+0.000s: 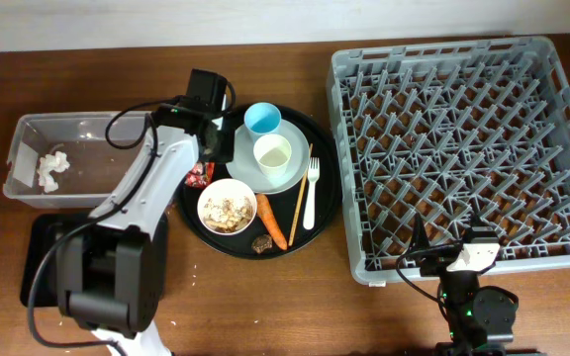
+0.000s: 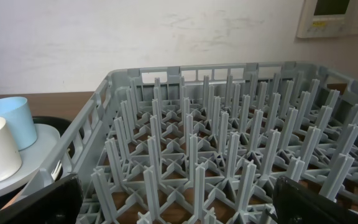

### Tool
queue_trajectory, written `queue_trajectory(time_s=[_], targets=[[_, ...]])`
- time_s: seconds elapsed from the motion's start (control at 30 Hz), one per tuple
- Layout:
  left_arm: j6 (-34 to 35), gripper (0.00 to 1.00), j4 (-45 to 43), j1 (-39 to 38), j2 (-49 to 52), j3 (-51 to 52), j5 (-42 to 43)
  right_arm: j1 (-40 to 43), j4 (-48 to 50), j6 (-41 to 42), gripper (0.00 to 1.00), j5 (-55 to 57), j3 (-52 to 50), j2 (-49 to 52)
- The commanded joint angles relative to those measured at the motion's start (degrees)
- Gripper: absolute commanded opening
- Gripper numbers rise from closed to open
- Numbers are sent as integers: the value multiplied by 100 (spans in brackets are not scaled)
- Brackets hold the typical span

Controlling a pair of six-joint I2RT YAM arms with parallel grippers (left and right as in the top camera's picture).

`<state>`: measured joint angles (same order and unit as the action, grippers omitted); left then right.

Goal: Sort waste into correct bins and load items into the dishwasher rack
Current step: 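Reach the left gripper back and grasp the red snack wrapper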

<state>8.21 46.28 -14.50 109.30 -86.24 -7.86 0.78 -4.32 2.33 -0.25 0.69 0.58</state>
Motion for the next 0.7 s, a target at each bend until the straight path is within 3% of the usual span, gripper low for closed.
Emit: queue_trajectory(time_s=[0.0, 0.2, 0.3, 0.6, 0.67], targets=[[-4, 37, -2, 2, 334, -4, -433, 42, -24, -39, 99, 48, -37, -39], [13, 38, -229, 2, 894, -4, -667, 42, -24, -39, 99, 48, -37, -39], [142, 46, -304, 4, 905, -4, -1064, 42, -24, -39, 99, 48, -37, -39], [162, 48, -885, 79, 911, 387, -1040, 42, -24, -39, 98, 48, -37, -39], [162, 54, -1095, 79, 911, 544, -1040, 42, -24, -39, 99, 48, -37, -39]])
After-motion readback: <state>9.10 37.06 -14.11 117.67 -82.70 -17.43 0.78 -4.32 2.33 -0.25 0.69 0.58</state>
